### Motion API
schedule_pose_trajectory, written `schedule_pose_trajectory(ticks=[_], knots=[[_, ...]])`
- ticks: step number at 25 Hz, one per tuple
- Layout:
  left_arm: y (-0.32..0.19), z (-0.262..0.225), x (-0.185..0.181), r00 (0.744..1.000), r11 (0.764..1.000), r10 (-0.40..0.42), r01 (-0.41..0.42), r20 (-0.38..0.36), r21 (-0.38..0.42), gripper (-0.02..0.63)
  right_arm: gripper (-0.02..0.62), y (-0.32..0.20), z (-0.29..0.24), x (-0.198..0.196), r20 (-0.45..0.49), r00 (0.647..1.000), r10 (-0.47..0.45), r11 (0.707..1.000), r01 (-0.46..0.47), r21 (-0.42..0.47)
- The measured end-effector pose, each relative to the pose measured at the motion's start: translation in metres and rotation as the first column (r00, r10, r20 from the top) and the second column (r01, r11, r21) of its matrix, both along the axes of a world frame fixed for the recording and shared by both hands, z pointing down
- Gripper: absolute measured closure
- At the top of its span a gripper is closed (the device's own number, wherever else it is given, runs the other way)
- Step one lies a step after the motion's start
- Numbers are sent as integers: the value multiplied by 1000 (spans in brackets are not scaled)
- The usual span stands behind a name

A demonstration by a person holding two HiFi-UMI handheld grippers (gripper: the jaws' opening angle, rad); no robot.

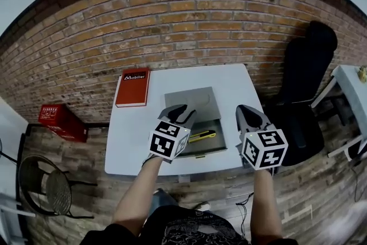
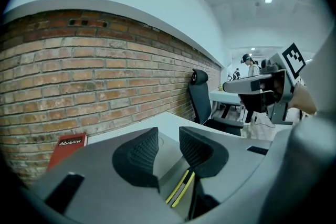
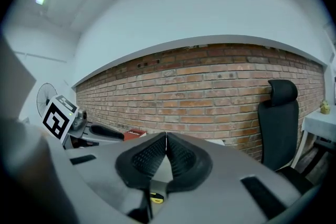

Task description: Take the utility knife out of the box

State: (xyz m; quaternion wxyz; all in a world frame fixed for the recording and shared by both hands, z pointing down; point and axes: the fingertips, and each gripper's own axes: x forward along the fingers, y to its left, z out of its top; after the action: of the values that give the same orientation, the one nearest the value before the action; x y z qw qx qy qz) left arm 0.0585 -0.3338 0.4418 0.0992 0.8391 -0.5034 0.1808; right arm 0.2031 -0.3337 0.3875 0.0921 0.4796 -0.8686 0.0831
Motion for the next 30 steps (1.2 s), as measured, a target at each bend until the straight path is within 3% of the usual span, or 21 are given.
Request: schedule_pose_trajectory(ticks=[4,10,18,30], knots=[[3,22,9,998,998,46,-44,44,-54,479,575,-1,5,-1,8,1000,-16,1000,16,-7],[6,60,23,975,975,191,-175,112,-135,477,575,-1,8,-5,13,1000,-10,1000,10,-7],[14,105,42,914,909,368,-317,168,-269,460,575,-2,9,-6,16,999,28,1000,-27,-10],[17,163,55,825,807,526,-407,207,-428,443,575,-10,24,7,5,995,103,994,-102,-46]])
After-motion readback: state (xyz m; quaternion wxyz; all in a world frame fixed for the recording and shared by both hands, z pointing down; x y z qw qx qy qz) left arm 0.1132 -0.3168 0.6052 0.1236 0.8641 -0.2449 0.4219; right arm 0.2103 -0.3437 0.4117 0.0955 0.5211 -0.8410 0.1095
